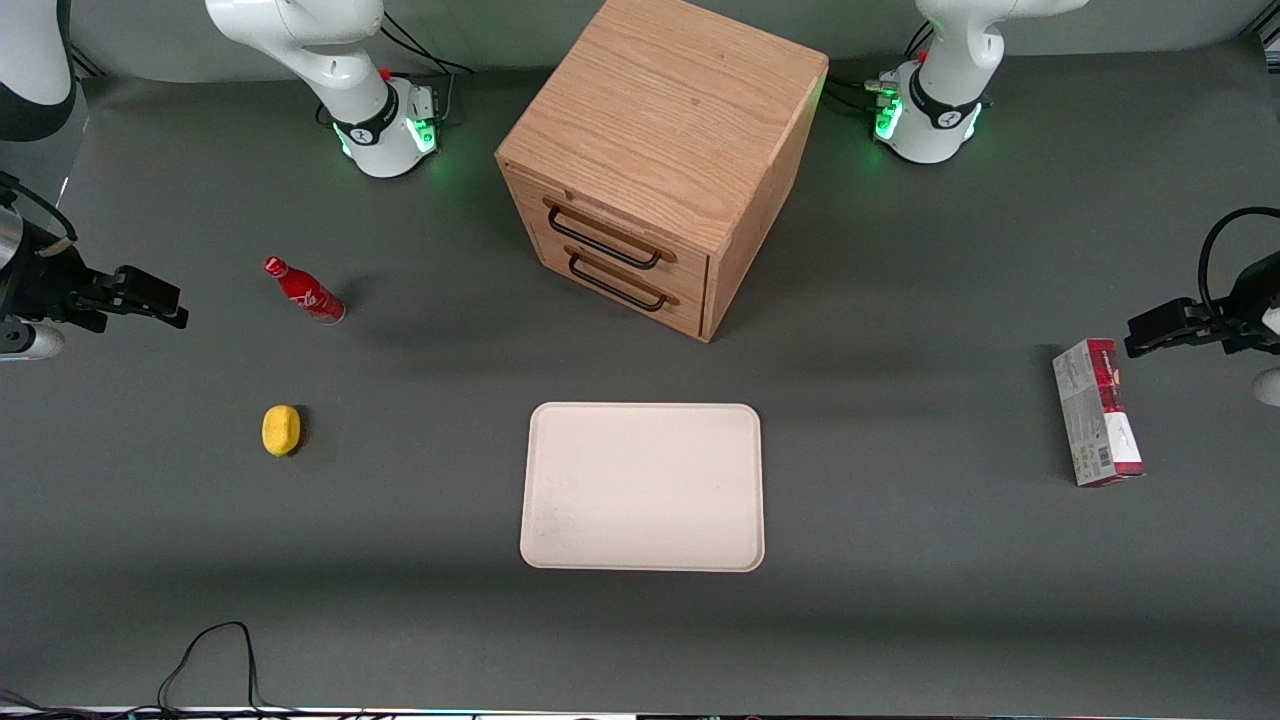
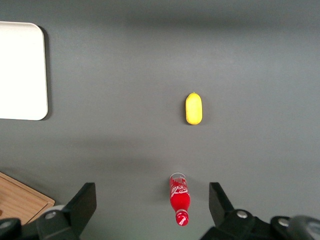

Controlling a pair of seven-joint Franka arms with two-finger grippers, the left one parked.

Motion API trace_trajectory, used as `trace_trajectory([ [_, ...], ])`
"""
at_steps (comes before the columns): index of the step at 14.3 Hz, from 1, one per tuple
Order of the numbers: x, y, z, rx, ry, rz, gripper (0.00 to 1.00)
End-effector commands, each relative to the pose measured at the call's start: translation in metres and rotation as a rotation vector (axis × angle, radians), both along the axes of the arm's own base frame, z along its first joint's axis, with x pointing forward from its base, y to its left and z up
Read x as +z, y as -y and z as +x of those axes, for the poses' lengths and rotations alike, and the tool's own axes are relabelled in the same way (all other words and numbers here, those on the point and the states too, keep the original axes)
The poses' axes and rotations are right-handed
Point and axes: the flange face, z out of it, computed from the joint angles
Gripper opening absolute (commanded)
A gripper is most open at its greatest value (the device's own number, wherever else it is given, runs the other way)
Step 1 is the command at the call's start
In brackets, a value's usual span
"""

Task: Place coke bottle on tray
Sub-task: 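Move the right gripper toward the red Coca-Cola bottle lying on the table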

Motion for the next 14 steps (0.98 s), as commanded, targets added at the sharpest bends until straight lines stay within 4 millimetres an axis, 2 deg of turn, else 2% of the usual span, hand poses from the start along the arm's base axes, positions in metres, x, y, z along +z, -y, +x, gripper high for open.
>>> trace_trajectory([
  [1, 0.004, -0.001, 0.002, 0.014, -0.003, -0.016, 1.00],
  [4, 0.009, 0.002, -0.002, 0.029, 0.004, -0.017, 1.00],
  [5, 0.010, 0.007, -0.011, 0.039, -0.024, -0.015, 1.00],
  [7, 0.015, 0.033, -0.042, -0.003, -0.028, -0.007, 1.00],
  [9, 0.013, 0.048, -0.086, -0.030, -0.018, 0.004, 1.00],
  [11, 0.004, 0.051, -0.128, -0.027, -0.010, -0.012, 1.00],
  [14, -0.013, 0.045, -0.173, -0.018, -0.024, 0.005, 1.00],
])
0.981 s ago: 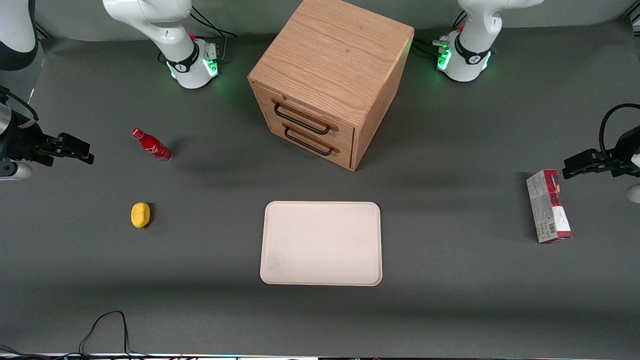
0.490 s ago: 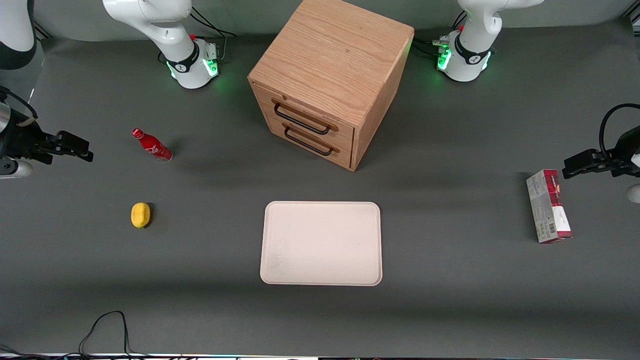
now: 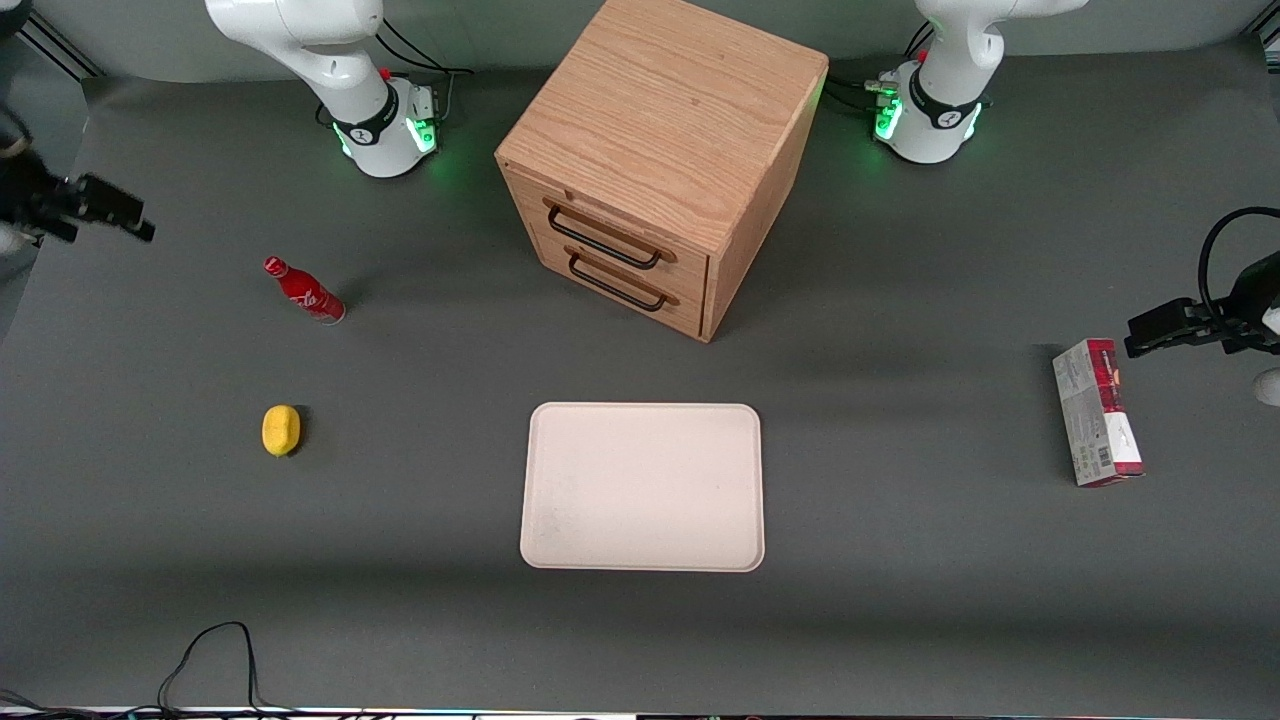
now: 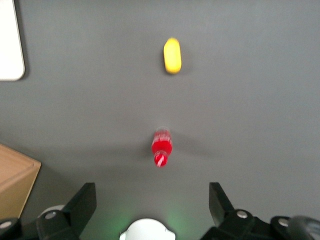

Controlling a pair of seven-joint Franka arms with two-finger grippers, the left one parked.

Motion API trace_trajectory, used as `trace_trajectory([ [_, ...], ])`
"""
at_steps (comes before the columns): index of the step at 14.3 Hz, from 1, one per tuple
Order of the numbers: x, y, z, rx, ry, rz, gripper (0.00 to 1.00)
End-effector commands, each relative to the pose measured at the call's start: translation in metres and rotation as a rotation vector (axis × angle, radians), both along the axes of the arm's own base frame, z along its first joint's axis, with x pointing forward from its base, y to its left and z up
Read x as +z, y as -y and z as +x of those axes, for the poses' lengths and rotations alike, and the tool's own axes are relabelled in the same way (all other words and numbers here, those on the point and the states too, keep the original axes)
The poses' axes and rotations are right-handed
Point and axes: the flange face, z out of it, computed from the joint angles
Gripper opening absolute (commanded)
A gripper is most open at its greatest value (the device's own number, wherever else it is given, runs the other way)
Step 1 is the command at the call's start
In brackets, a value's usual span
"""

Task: Place coke bottle on tray
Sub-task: 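Move the right gripper toward the red Coca-Cola bottle lying on the table, then lower the open right gripper around the bottle's body and close it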

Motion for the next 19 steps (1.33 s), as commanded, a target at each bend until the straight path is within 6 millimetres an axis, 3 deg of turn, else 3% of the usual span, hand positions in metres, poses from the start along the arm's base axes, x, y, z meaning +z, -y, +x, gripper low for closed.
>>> trace_trajectory([
  [1, -0.019, -0.011, -0.049, 0.038, 0.021, -0.005, 1.00],
  [5, -0.031, -0.004, -0.050, 0.076, 0.009, -0.023, 1.00],
  [11, -0.122, -0.010, -0.042, 0.080, 0.036, -0.023, 1.00],
  [15, -0.180, -0.005, -0.050, 0.063, 0.080, -0.009, 1.00],
  [19, -0.223, -0.004, -0.062, 0.056, 0.086, 0.001, 1.00],
])
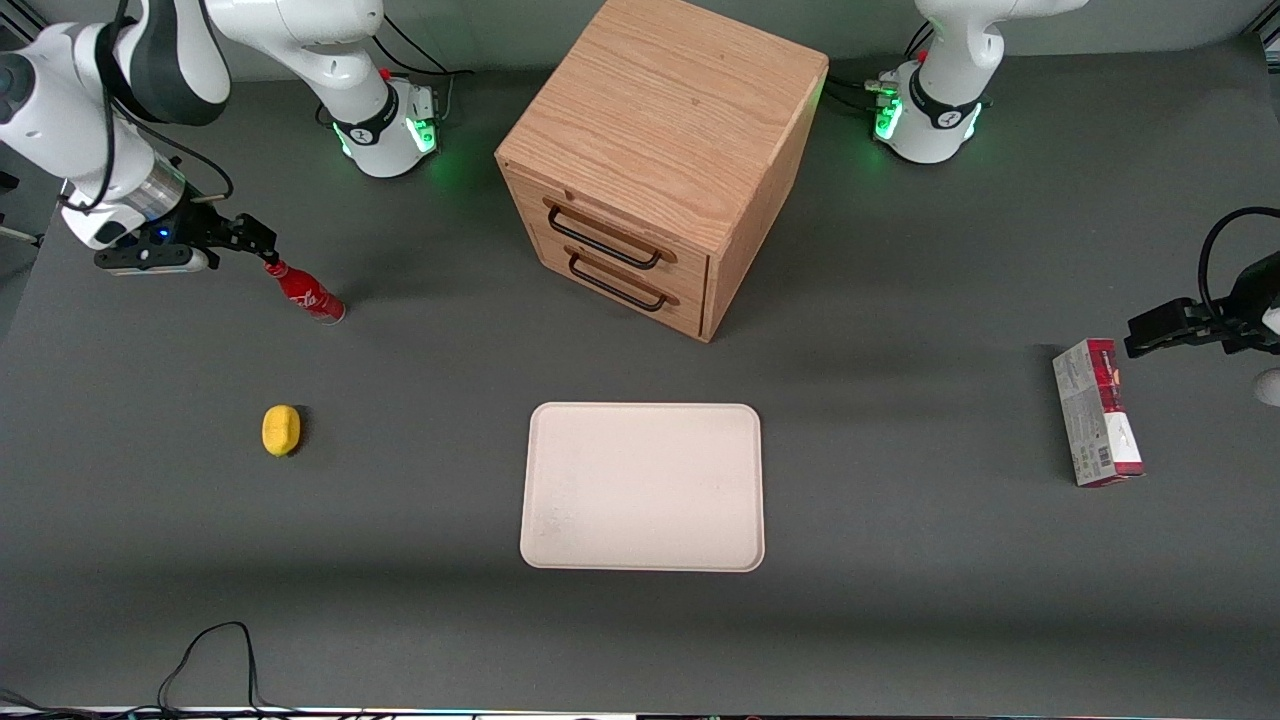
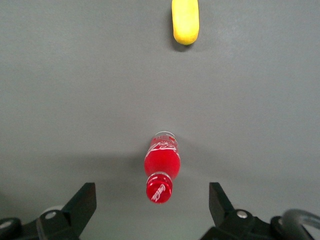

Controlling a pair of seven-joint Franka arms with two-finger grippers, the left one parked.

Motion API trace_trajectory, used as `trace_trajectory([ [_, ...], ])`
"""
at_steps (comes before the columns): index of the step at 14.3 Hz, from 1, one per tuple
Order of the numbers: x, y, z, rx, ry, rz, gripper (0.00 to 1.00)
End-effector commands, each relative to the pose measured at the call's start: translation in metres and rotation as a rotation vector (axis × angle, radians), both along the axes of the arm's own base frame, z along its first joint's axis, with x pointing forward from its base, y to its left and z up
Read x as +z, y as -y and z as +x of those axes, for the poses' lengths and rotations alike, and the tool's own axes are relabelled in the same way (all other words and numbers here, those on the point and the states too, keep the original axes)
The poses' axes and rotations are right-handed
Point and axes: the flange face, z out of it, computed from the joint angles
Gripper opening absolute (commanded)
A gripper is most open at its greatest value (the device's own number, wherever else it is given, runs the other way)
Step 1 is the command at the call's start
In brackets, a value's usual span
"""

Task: Place coke bottle on tray
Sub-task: 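Lower the open right gripper around the bottle's body and close it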

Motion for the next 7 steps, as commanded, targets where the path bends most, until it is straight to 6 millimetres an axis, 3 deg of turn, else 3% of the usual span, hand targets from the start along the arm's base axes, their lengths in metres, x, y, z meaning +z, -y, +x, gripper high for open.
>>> trace_trajectory([
  [1, -0.023, -0.002, -0.011, 0.028, 0.021, -0.006, 1.00],
  [7, -0.051, 0.003, -0.013, 0.021, 0.034, -0.004, 1.00],
])
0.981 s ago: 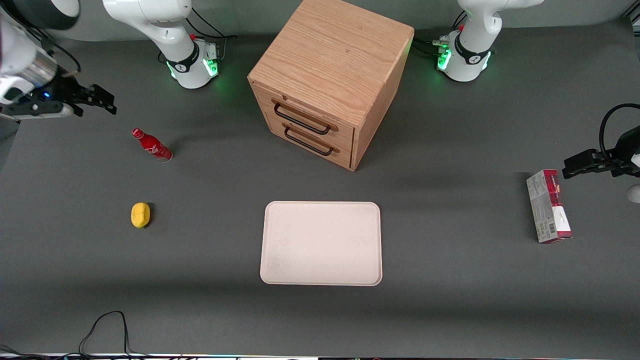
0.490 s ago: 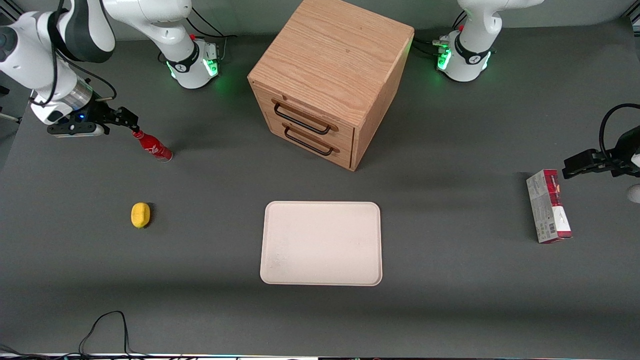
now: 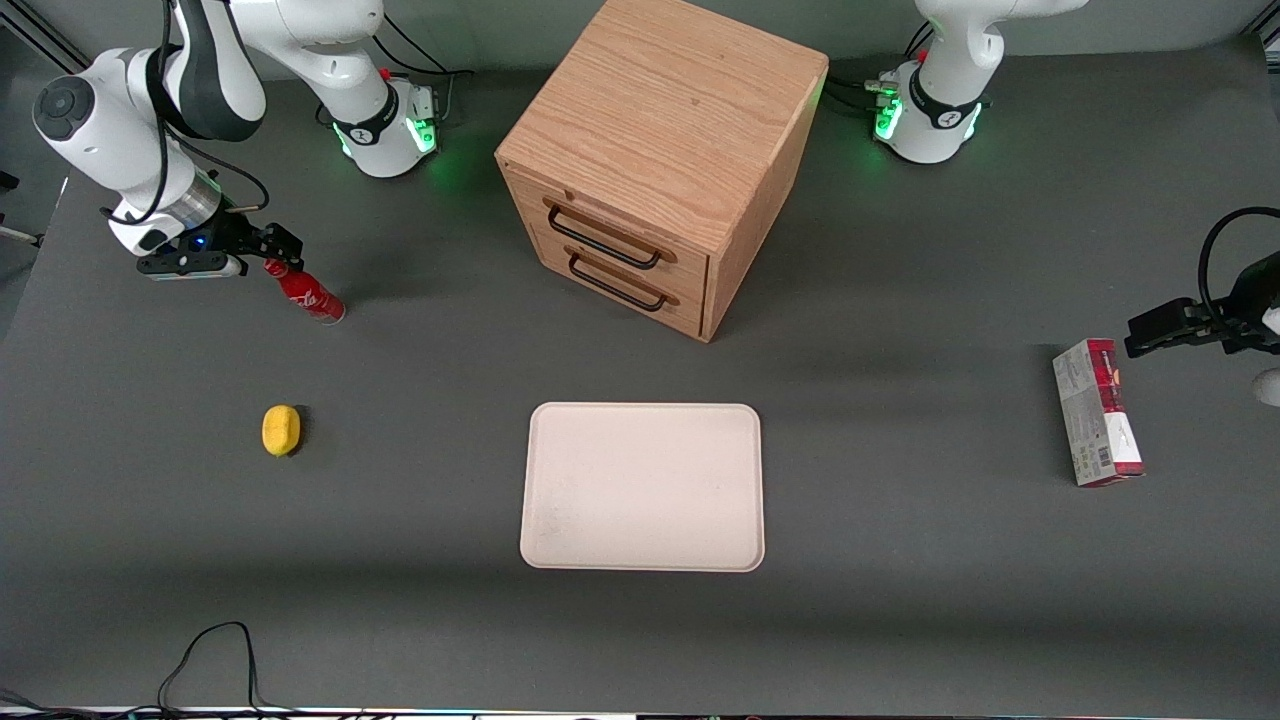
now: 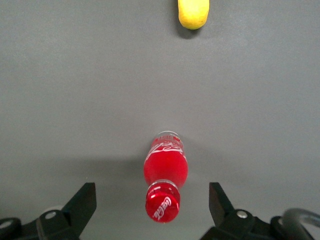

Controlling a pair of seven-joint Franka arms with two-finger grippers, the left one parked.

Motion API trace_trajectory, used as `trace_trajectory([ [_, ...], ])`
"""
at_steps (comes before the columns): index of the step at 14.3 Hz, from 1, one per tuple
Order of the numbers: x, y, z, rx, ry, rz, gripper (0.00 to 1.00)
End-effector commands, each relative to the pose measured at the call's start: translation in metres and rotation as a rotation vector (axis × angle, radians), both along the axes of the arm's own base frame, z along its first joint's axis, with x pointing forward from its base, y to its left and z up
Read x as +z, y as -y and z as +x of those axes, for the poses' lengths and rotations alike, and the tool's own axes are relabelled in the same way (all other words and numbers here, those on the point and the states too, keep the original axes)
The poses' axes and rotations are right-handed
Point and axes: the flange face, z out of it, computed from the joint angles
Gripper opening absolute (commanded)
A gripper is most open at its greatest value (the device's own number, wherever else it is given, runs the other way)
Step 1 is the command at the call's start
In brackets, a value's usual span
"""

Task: Place coke bottle on tray
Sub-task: 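Lower the open right gripper around the bottle's body and close it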

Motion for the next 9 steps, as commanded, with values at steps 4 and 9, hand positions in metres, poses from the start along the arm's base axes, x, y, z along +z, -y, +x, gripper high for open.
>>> trace_trajectory([
  [4, -0.029, 0.008, -0.008, 0.012, 0.010, 0.000, 1.00],
  [9, -0.029, 0.007, -0.011, 0.013, 0.011, 0.003, 1.00],
])
